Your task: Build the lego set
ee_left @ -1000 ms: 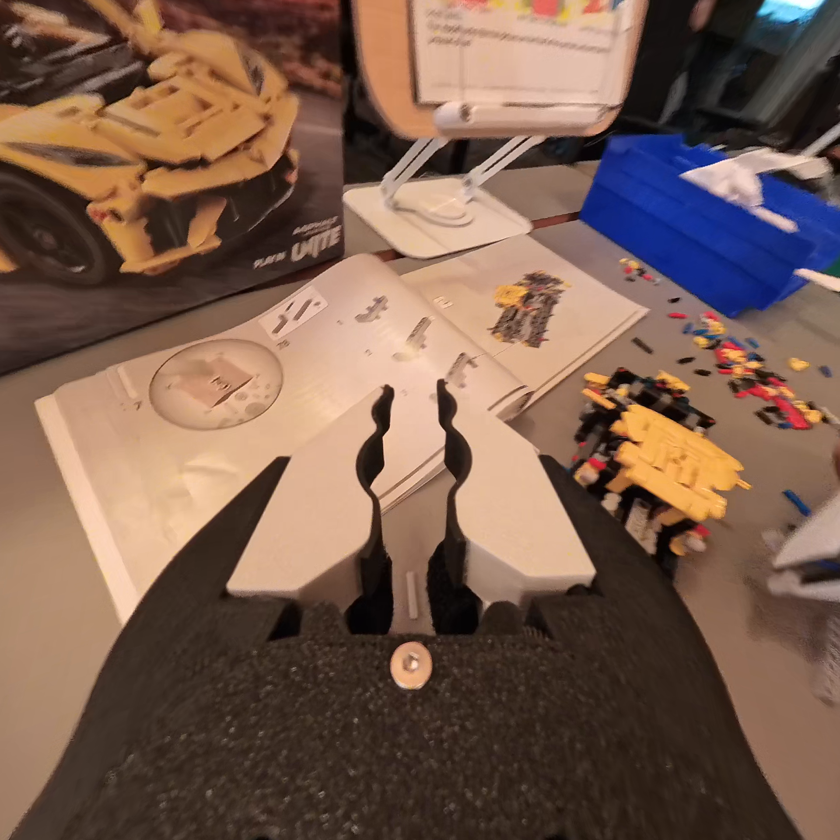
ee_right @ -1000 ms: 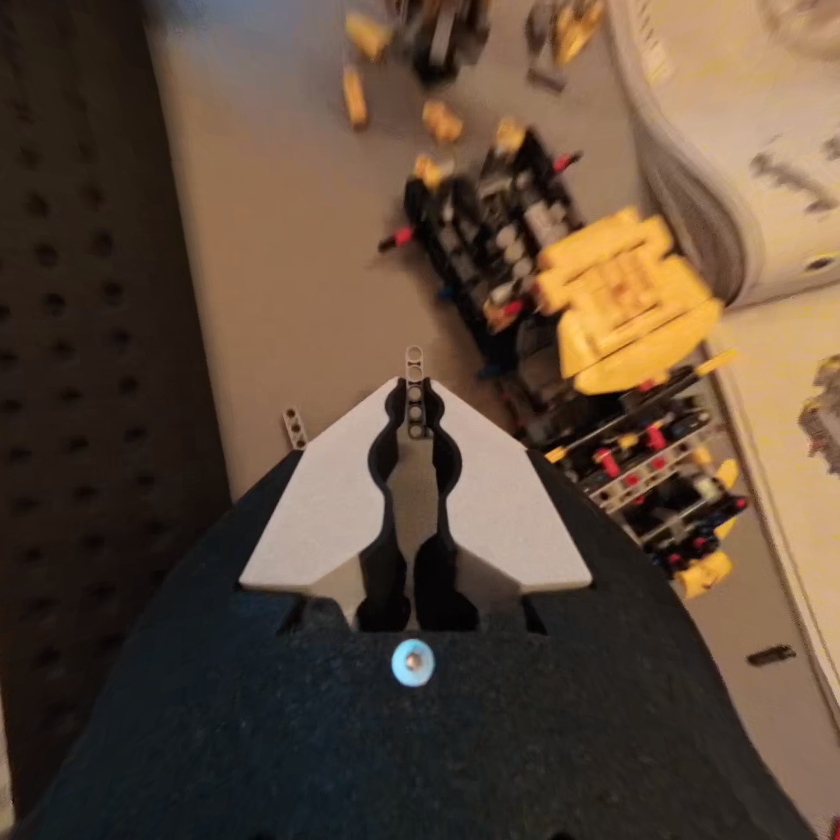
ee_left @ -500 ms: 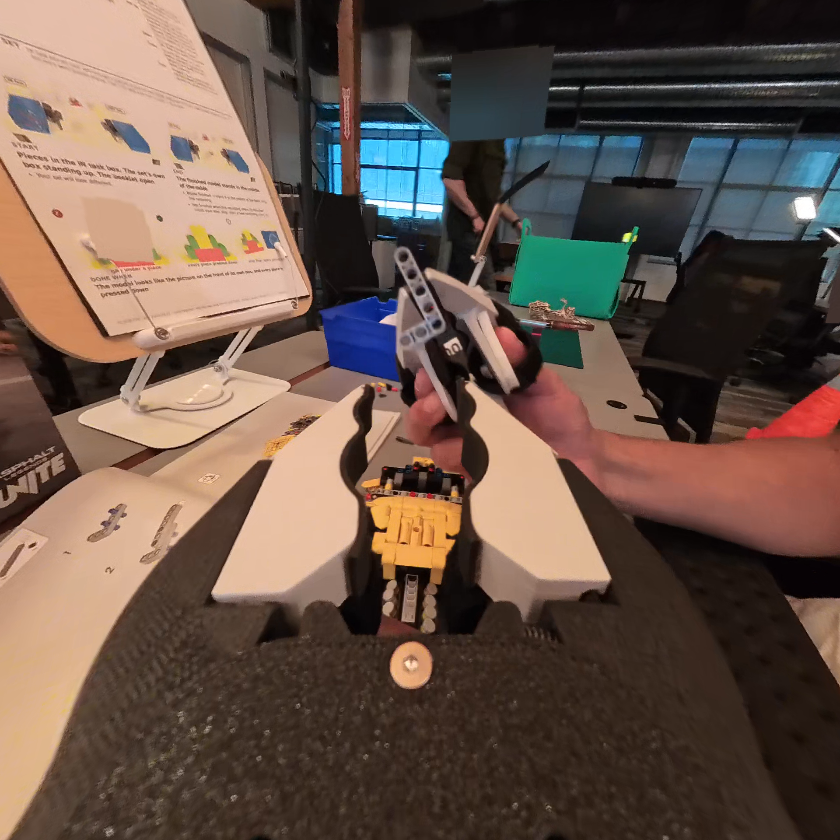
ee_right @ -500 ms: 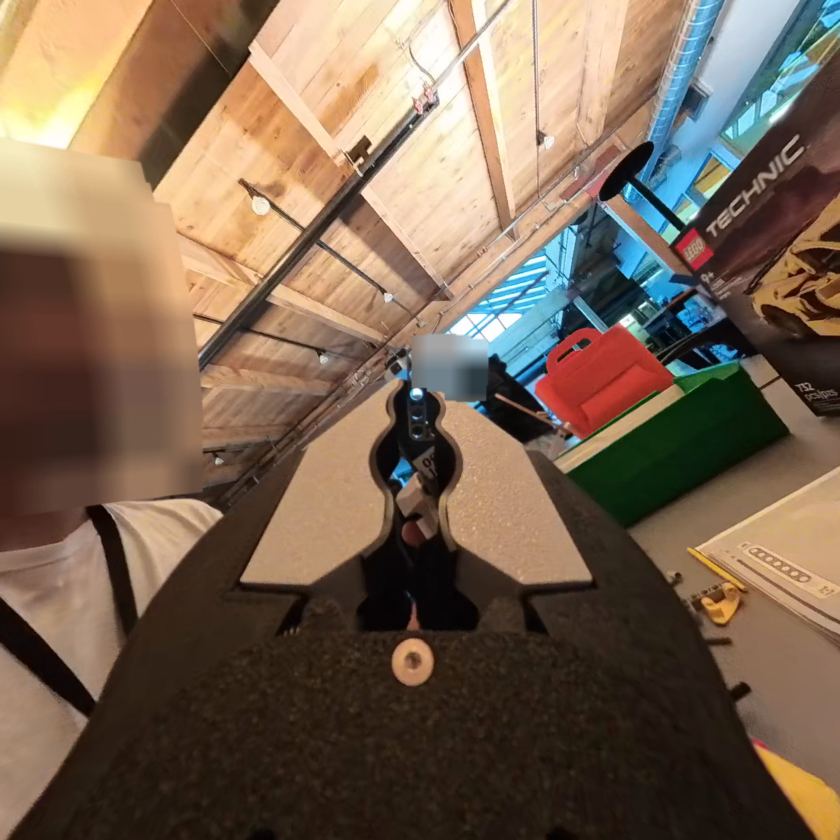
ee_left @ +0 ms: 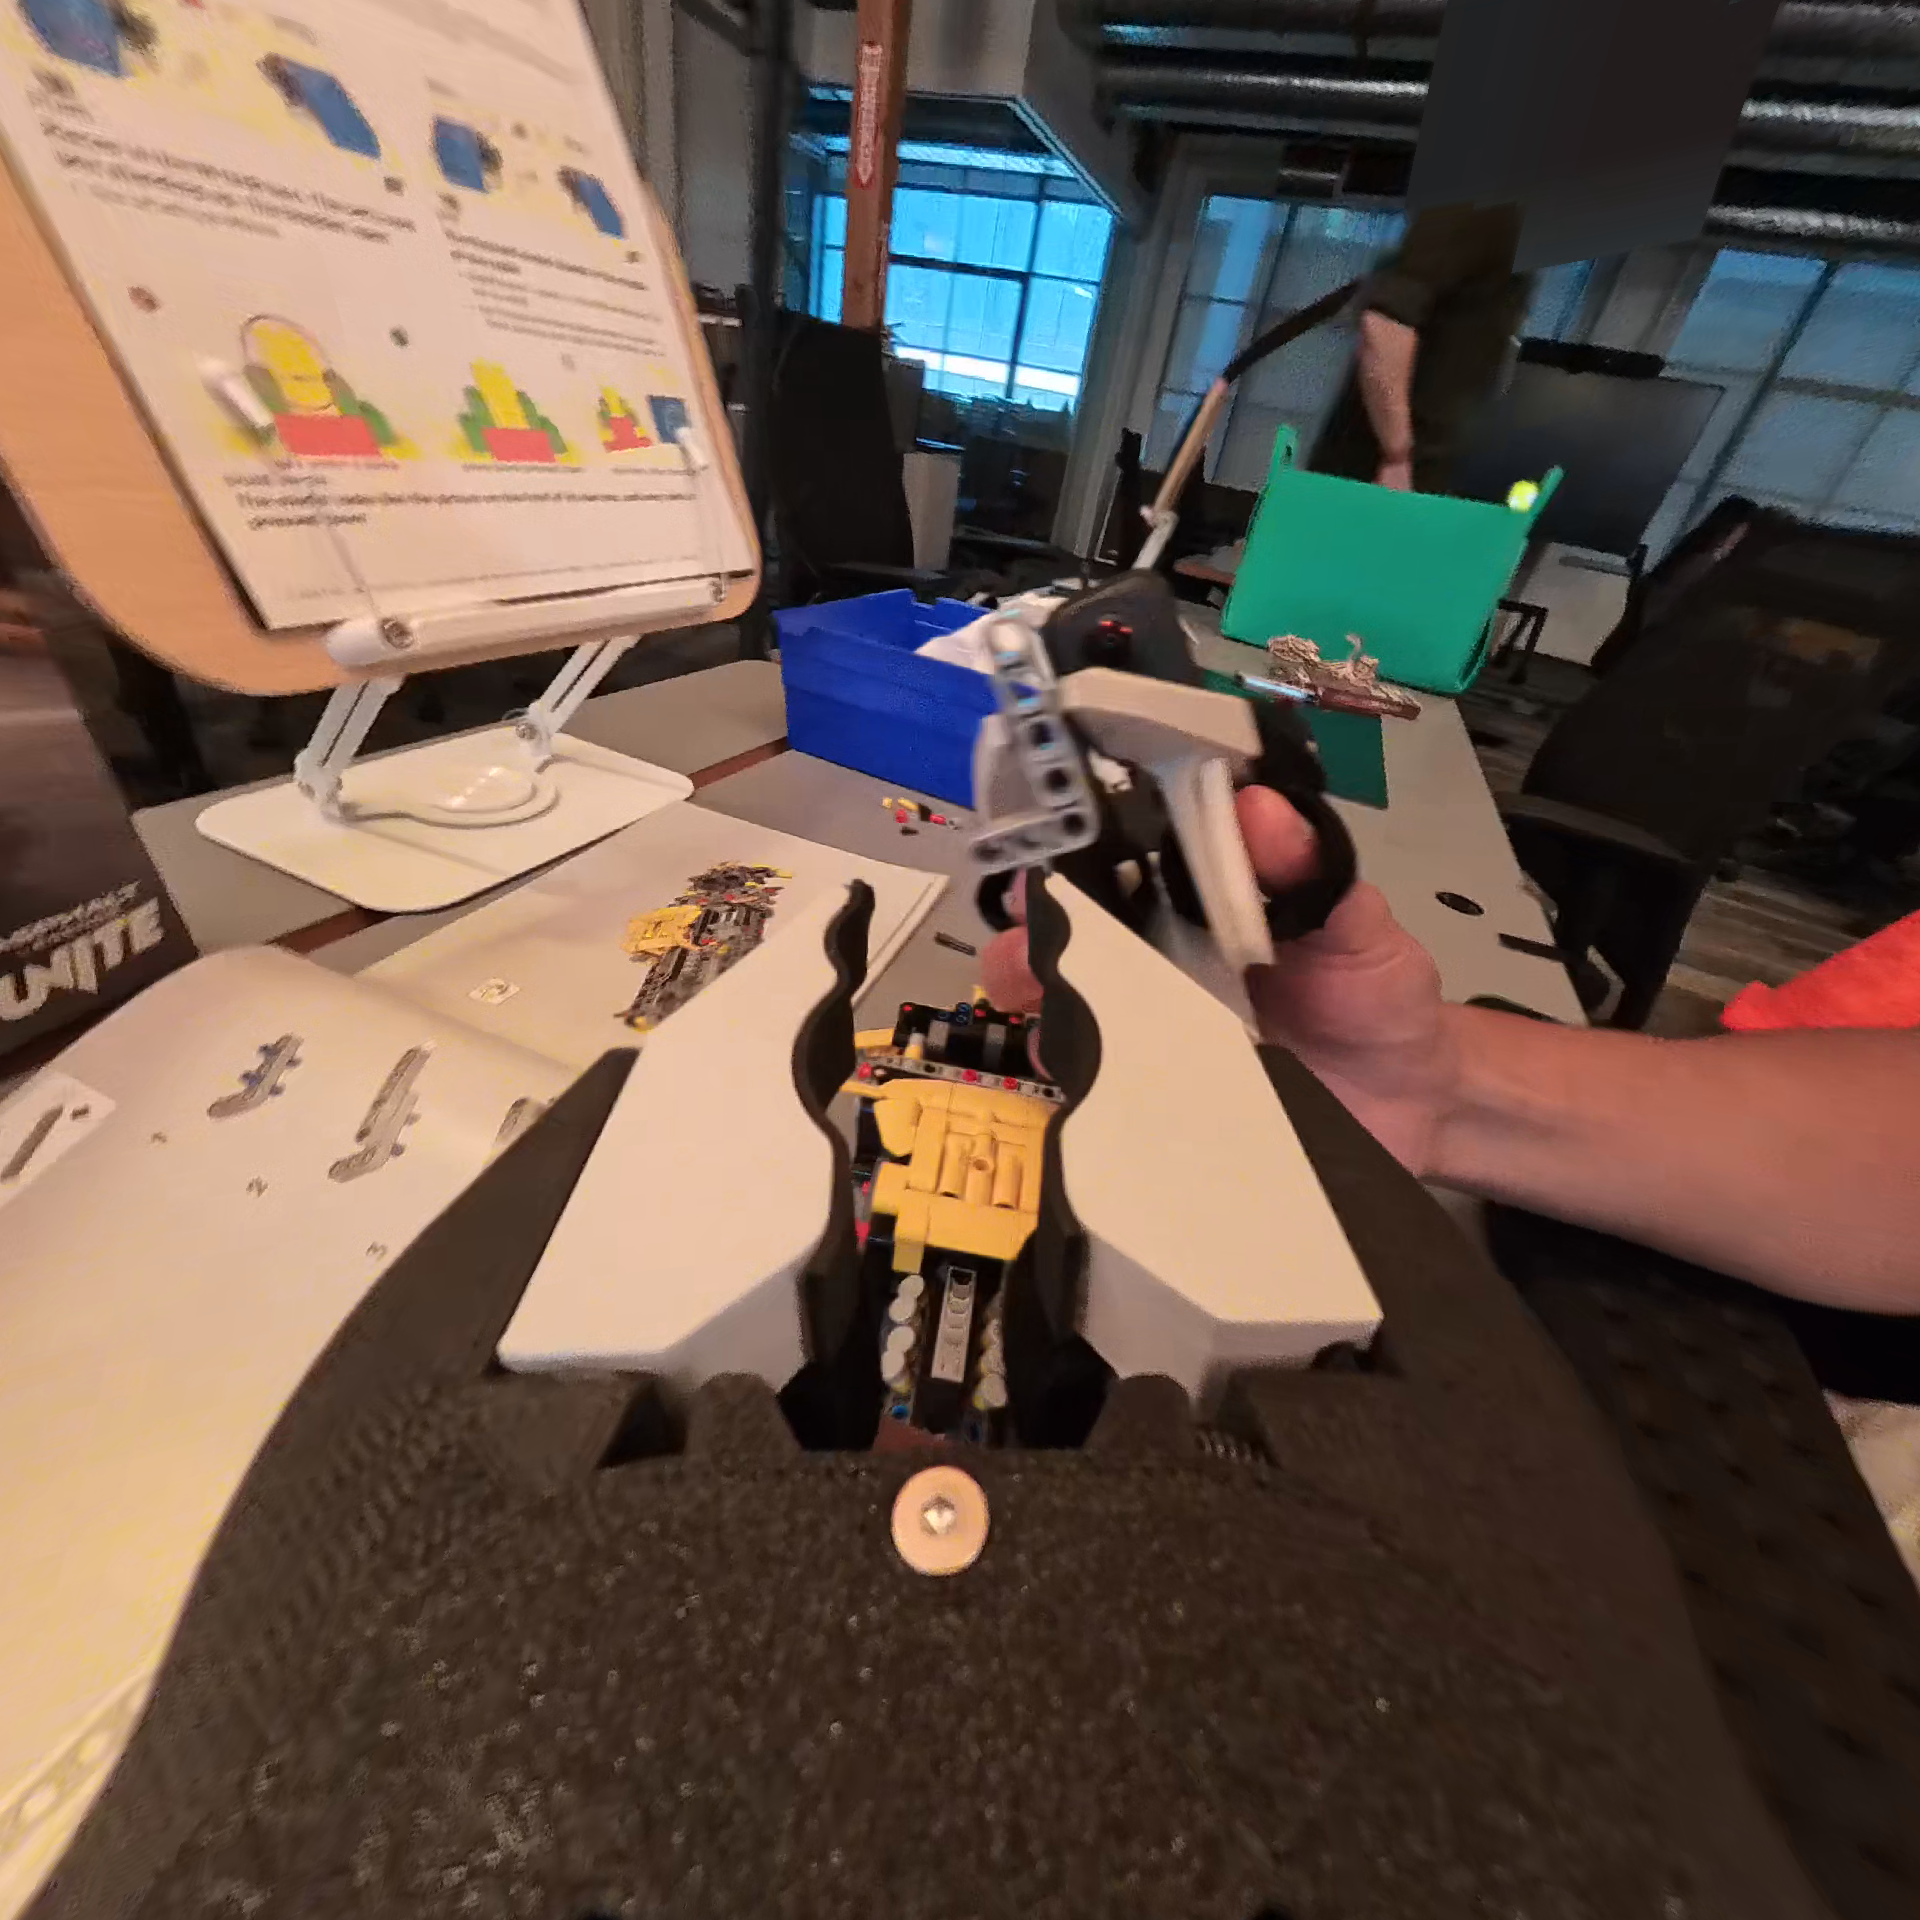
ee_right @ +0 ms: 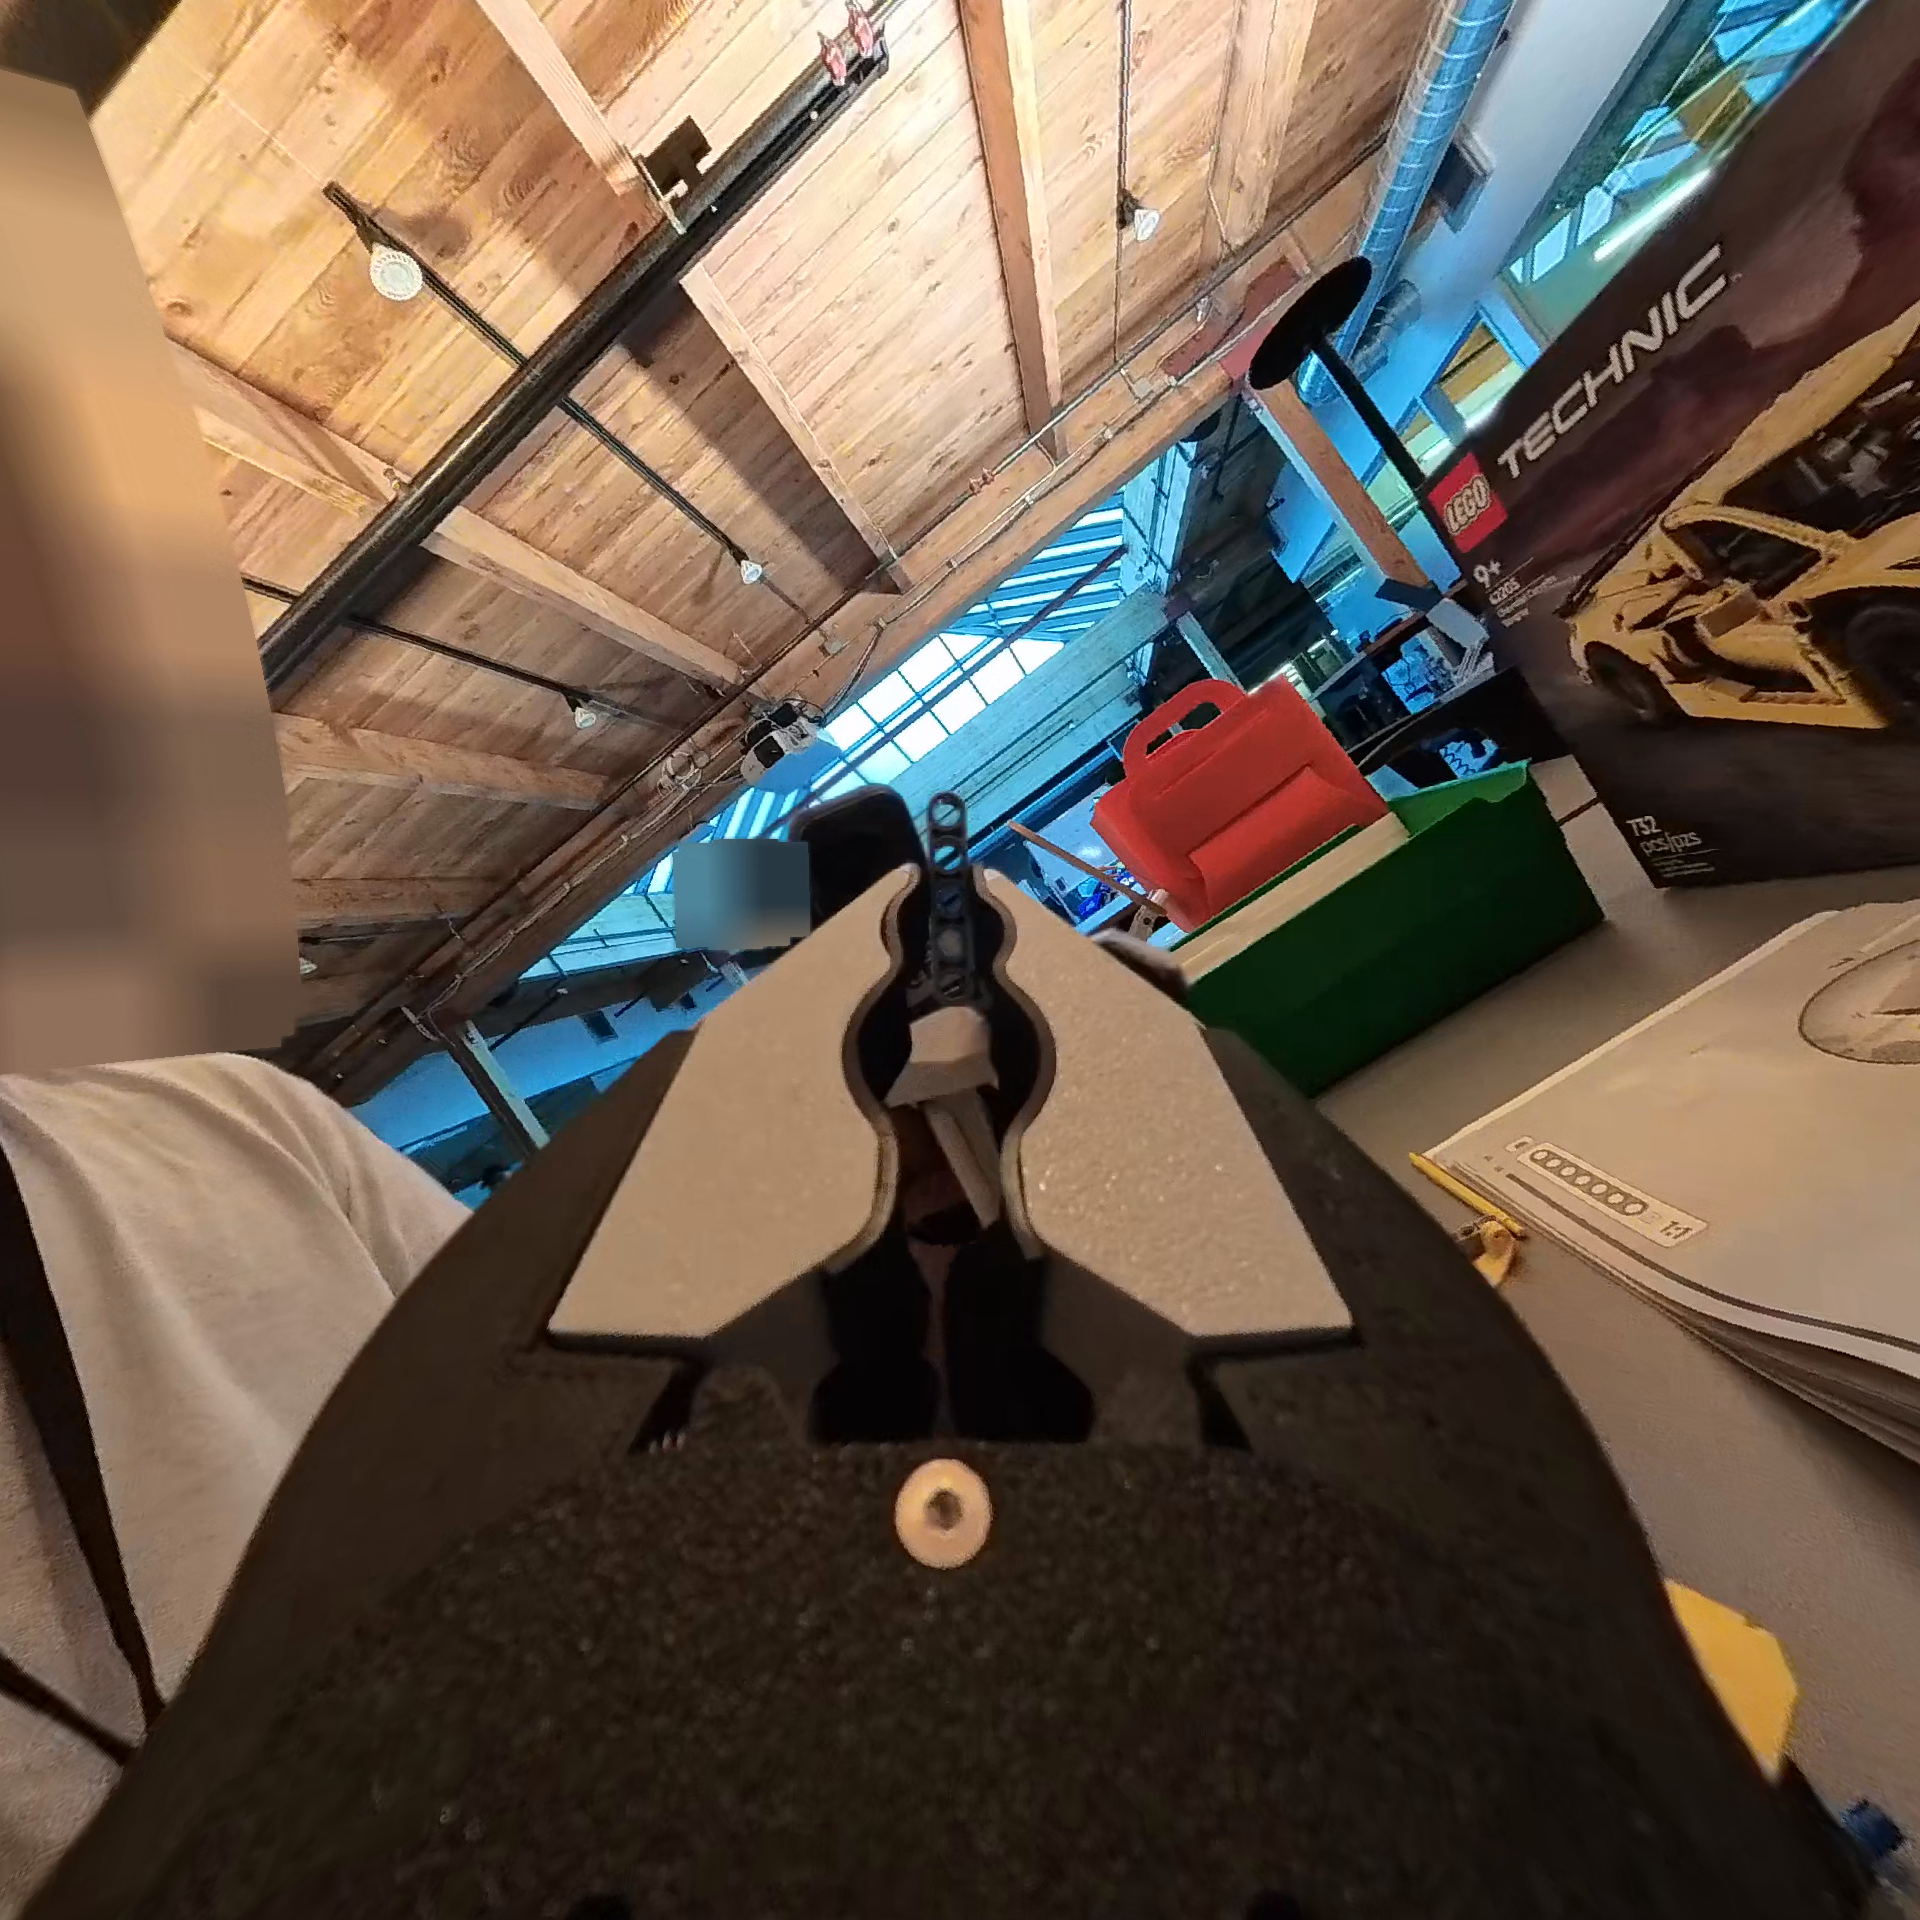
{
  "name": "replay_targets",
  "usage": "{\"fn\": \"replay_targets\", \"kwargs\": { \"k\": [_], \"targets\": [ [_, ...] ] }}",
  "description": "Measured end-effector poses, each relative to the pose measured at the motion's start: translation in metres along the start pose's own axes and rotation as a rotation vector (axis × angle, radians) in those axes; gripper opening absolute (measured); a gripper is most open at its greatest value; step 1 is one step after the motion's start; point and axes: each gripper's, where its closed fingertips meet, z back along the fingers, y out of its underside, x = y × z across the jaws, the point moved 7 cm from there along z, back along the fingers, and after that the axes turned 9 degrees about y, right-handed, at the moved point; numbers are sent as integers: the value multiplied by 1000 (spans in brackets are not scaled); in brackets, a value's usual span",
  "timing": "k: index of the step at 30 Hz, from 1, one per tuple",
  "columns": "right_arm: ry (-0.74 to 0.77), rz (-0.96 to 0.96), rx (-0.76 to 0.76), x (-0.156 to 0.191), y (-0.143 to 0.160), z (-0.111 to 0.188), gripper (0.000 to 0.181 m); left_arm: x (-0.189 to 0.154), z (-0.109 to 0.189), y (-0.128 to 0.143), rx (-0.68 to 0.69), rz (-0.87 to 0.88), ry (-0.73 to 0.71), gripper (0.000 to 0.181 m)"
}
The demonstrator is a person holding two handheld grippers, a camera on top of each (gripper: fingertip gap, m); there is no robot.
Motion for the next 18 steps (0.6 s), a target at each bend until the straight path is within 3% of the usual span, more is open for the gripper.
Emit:
{"fn": "replay_targets", "kwargs": {
  "k": [4,7,10,18],
  "targets": [
    [16,30,-16,1,-6,6,6,11,11,-4,-73,104,24,30],
    [4,-8,-49,-1,-9,4,6,-1,-1,8,16,145,147,30],
    [2,1,-9,0,-1,-5,6,-12,-16,12,37,146,173,29],
    [31,62,5,2,-4,1,6,0,5,-7,-128,184,141,10]
  ]
}}
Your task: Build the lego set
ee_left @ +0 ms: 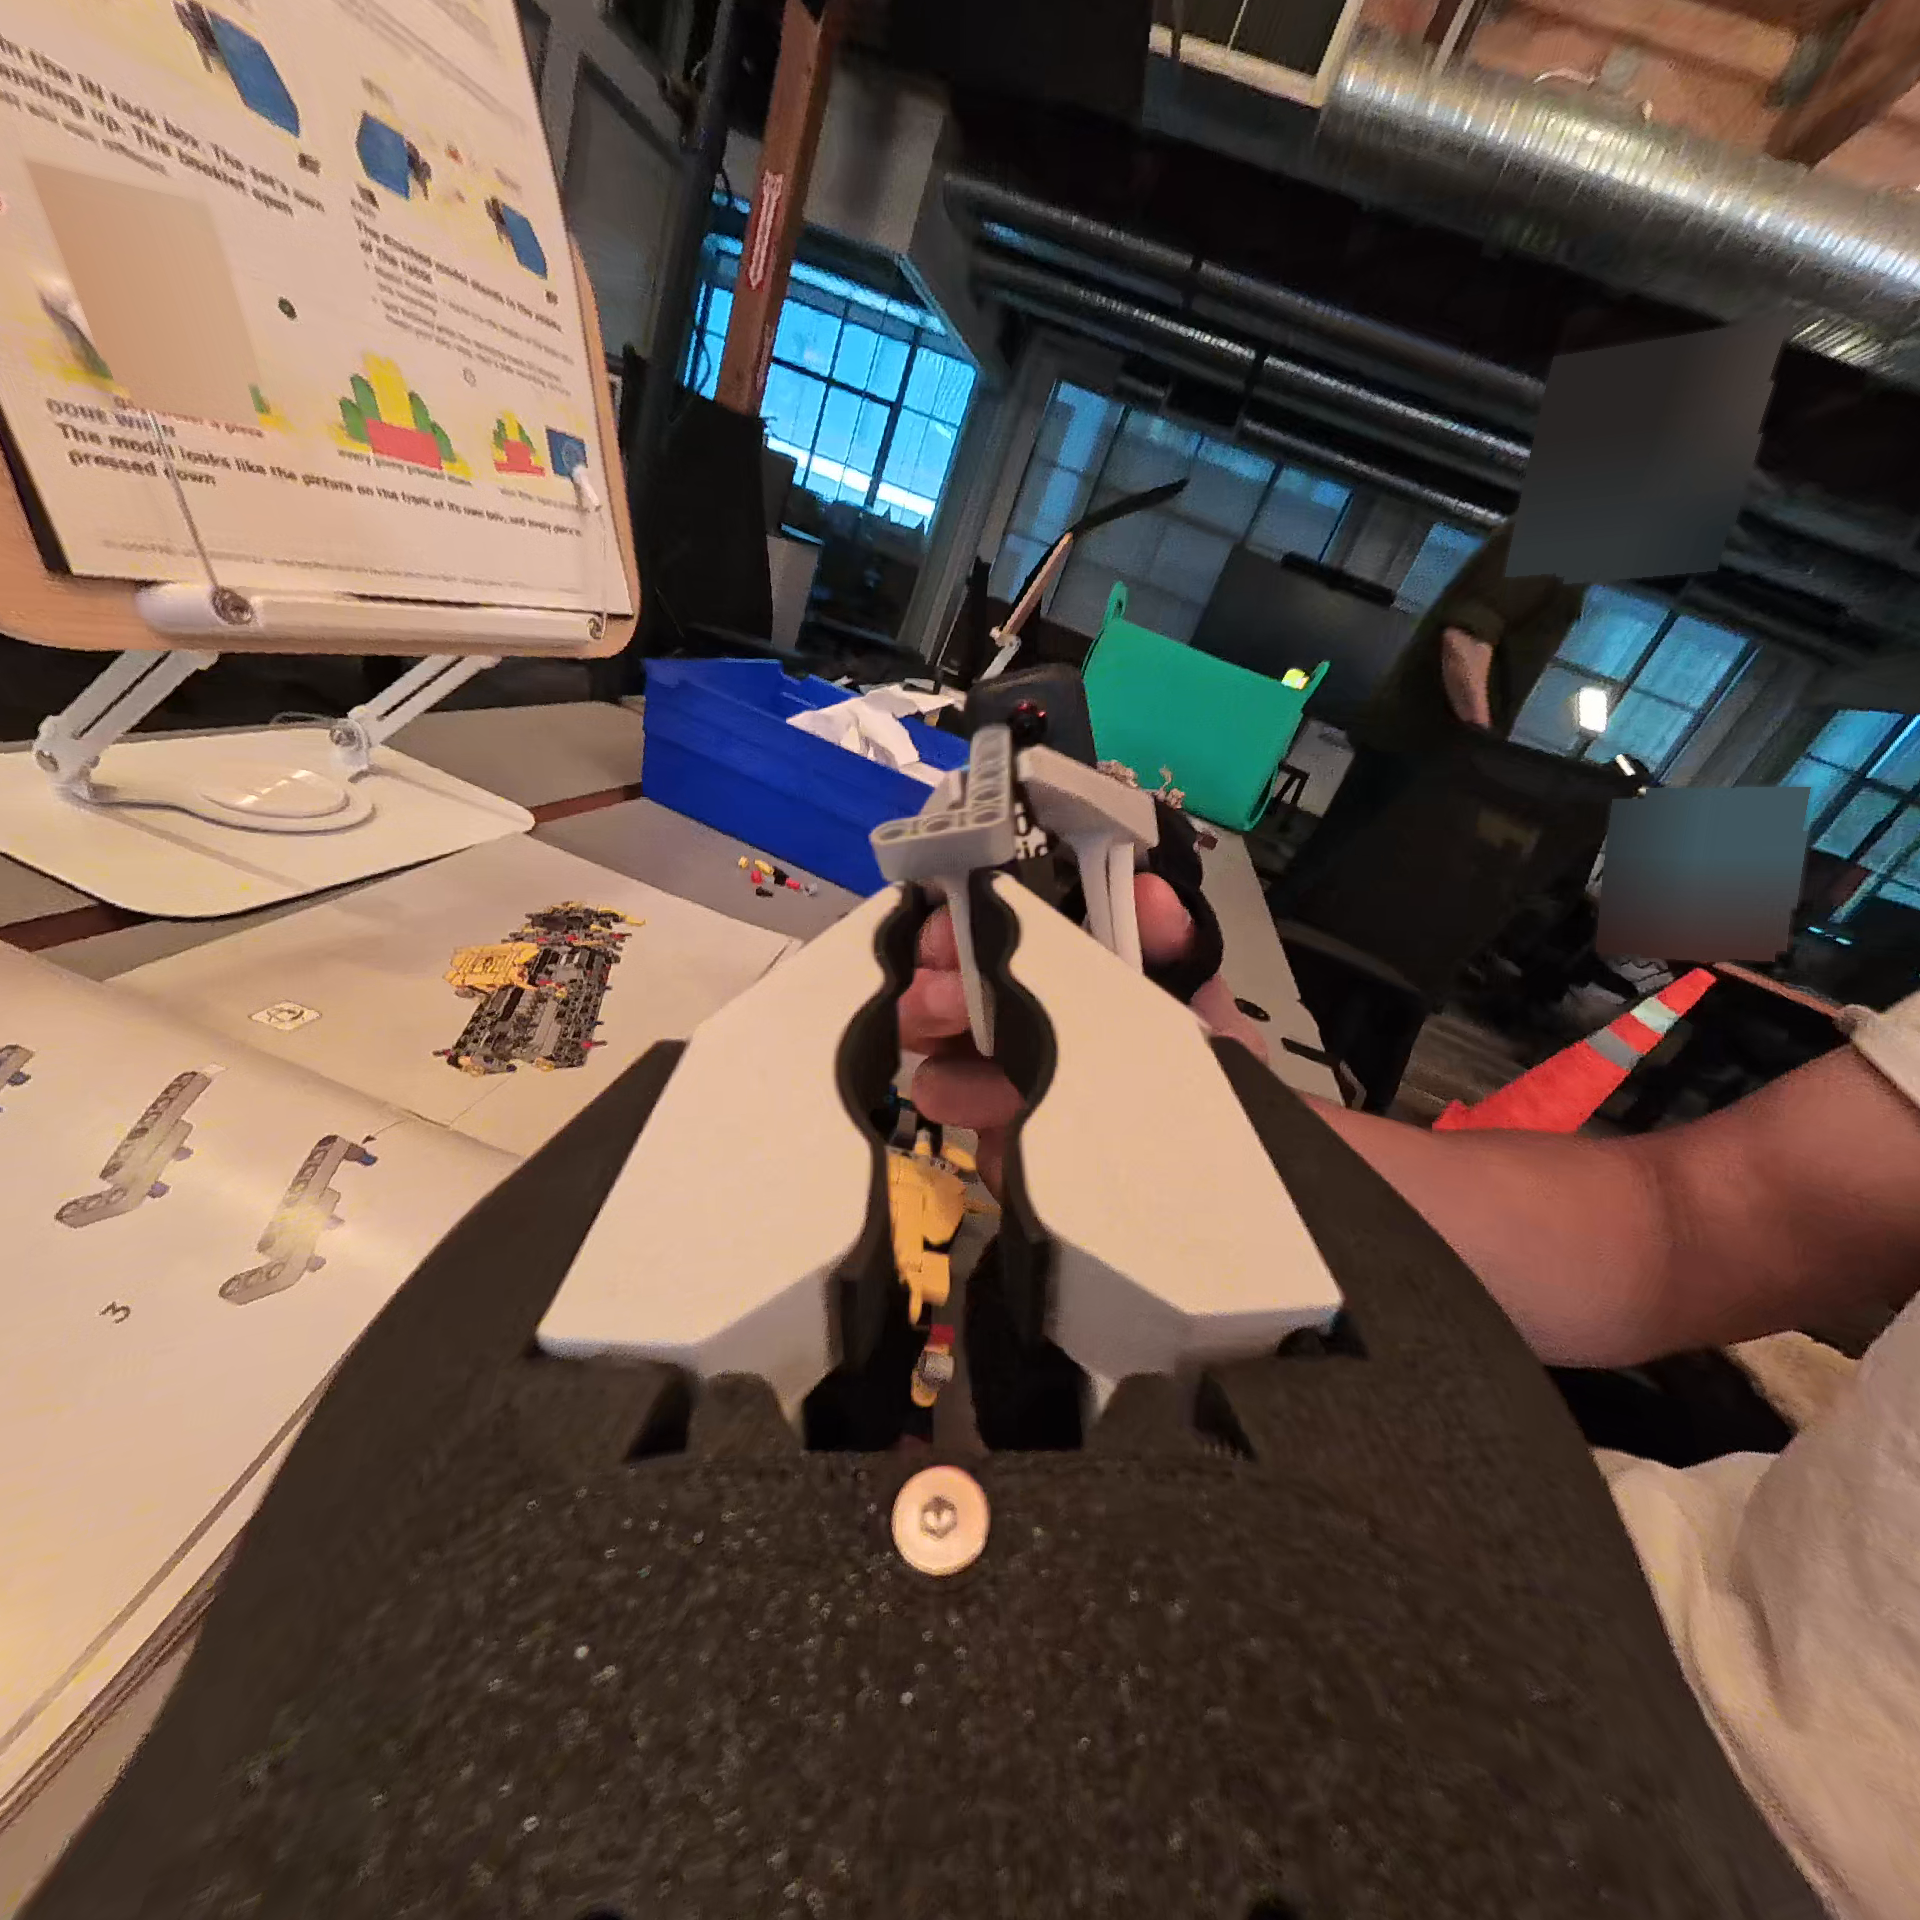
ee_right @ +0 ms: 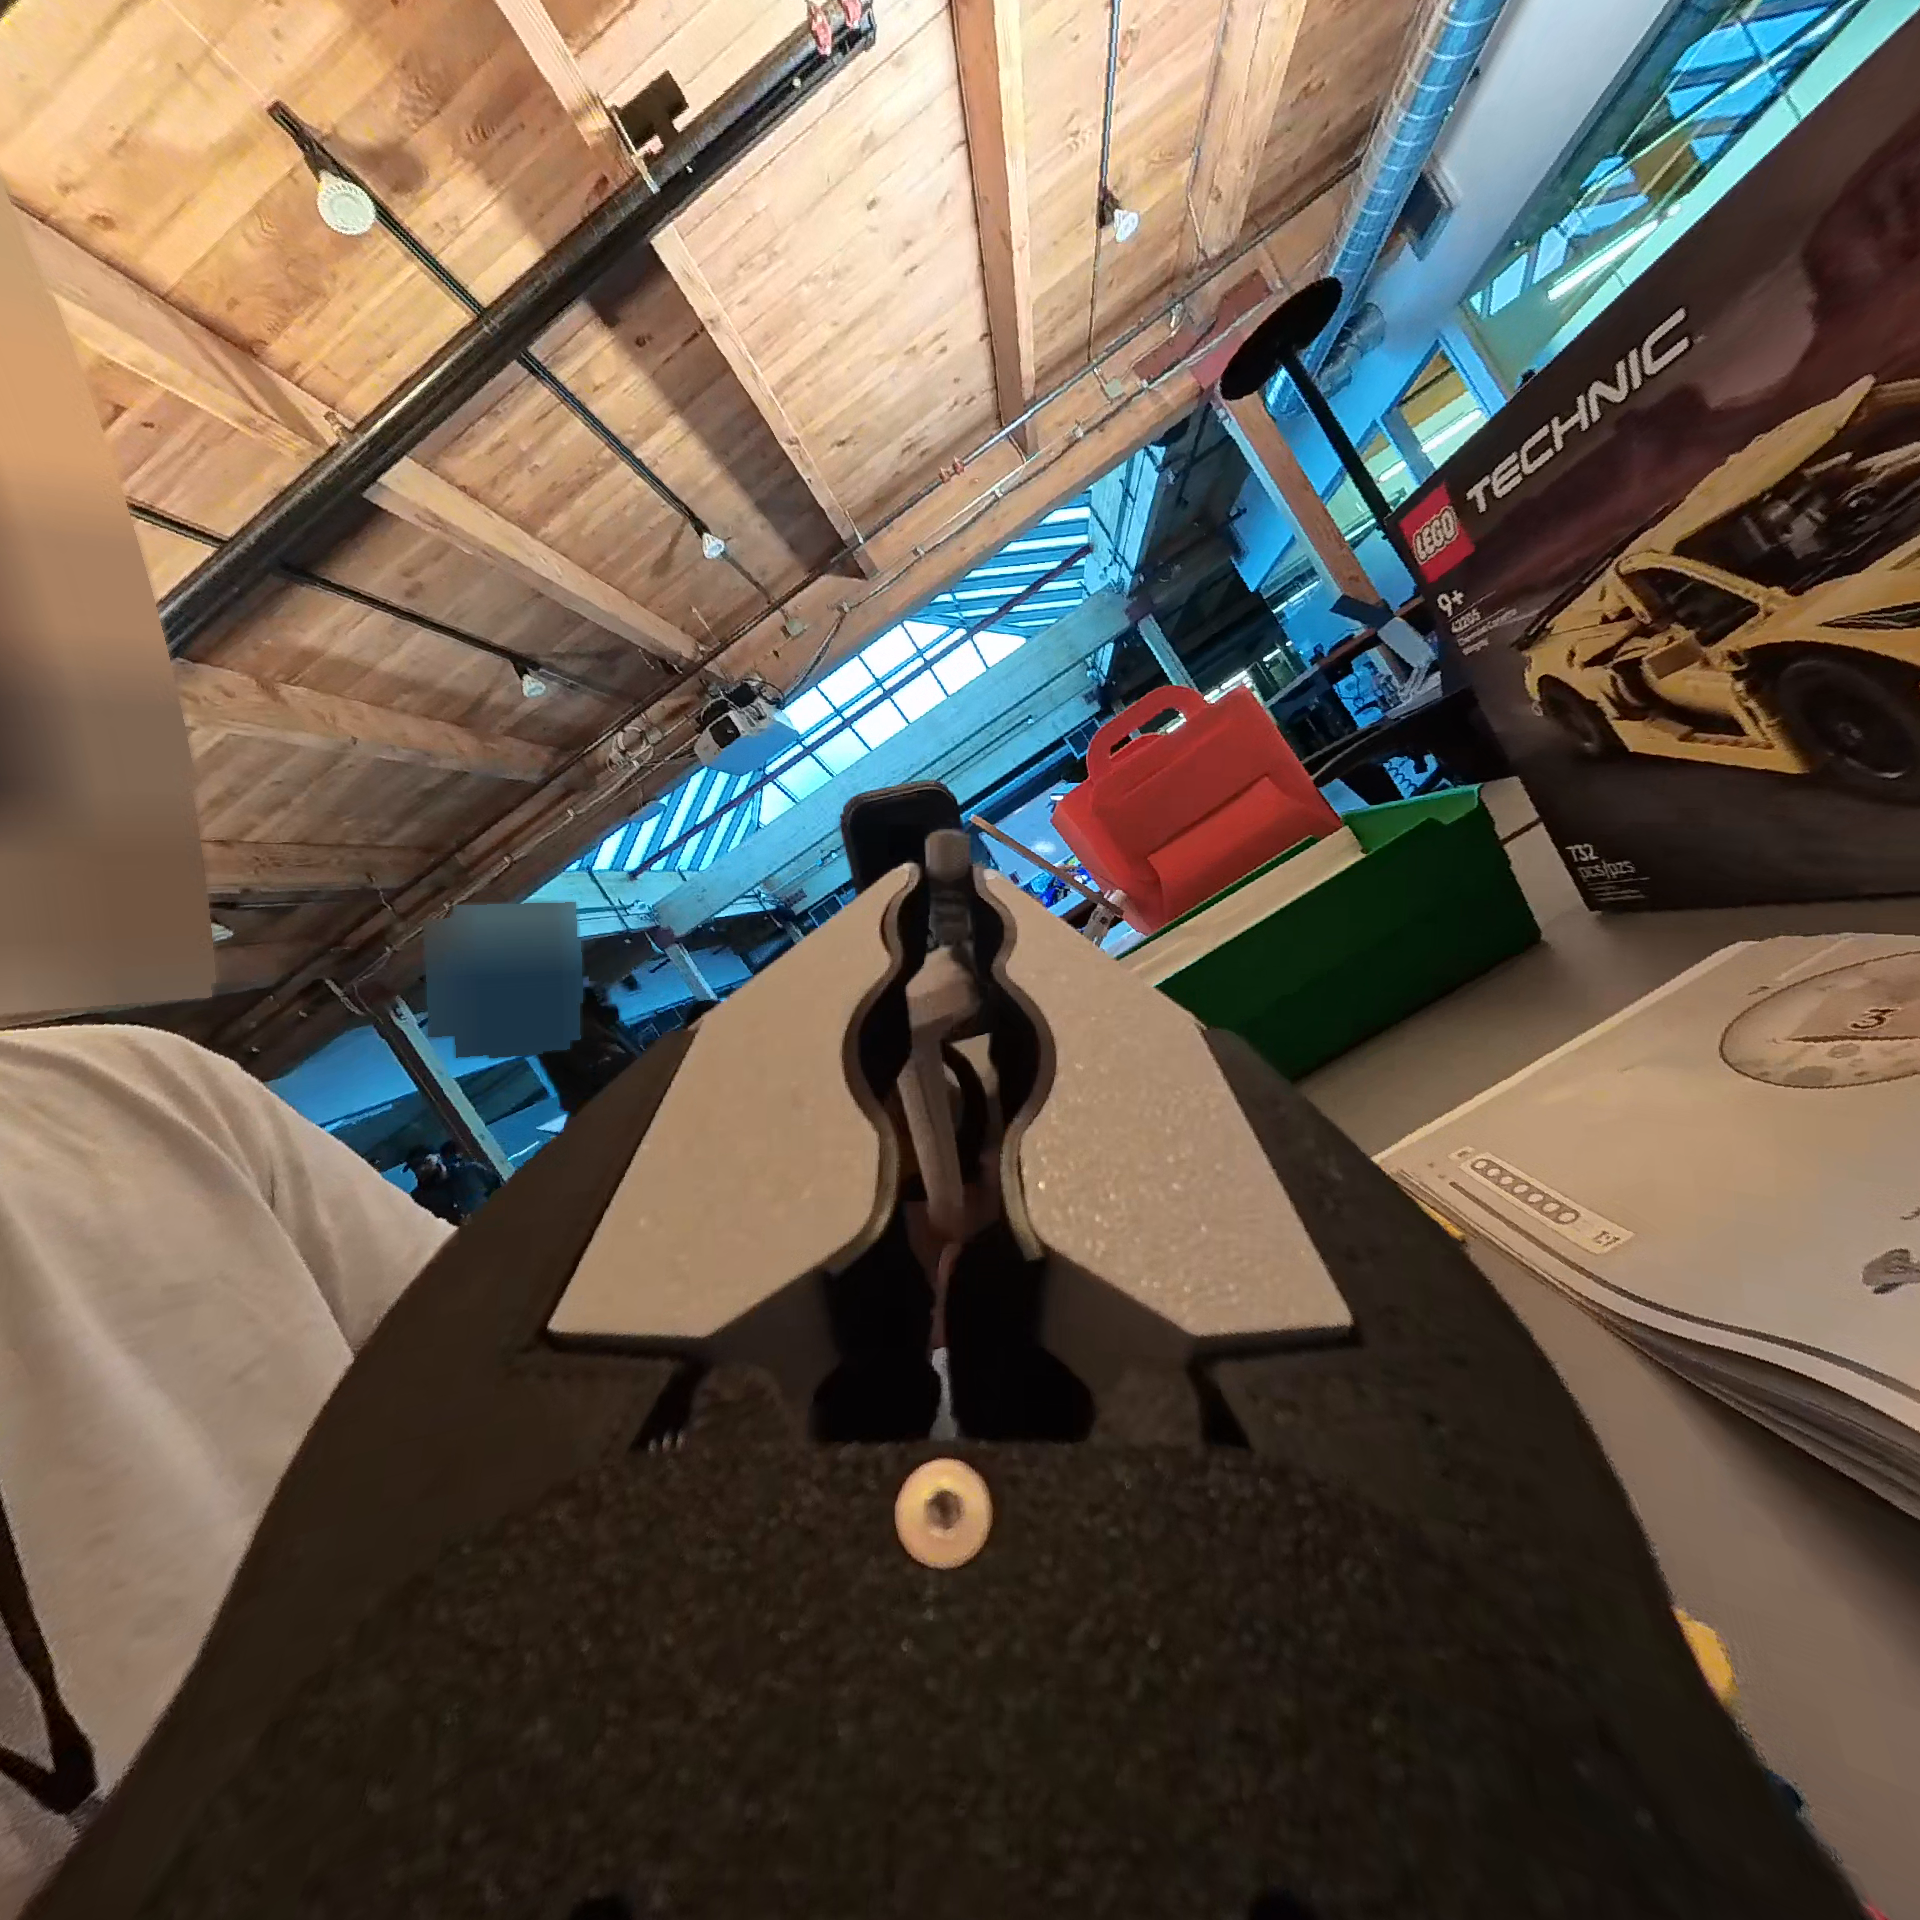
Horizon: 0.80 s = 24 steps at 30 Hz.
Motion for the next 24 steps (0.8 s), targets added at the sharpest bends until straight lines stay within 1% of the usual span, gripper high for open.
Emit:
{"fn": "replay_targets", "kwargs": {
  "k": [1,4,6,8,12,15,17,19,22,24],
  "targets": [
    [9,5,13,-1,1,0,6,0,1,-2,-10,-2,3,6],
    [11,11,29,-2,2,2,6,-1,2,-1,-5,-15,3,7],
    [-5,15,35,-1,2,2,6,-3,1,-2,-28,-5,20,8],
    [-11,15,28,-1,2,1,6,-4,1,-5,-81,3,41,18],
    [-52,-29,6,0,6,-2,5,-8,-1,-9,-182,-20,40,18],
    [-78,-33,-3,3,8,-4,6,-9,-1,-10,-244,32,80,15],
    [-71,3,13,5,8,-5,5,-8,0,-10,-266,78,117,10],
    [-30,55,29,6,7,-4,5,-7,1,-10,-264,92,132,7],
    [-19,116,65,12,7,-4,6,-10,2,-11,-261,90,174,7],
    [-13,165,108,17,10,-5,6,-12,5,-13,-292,96,210,7]
  ]
}}
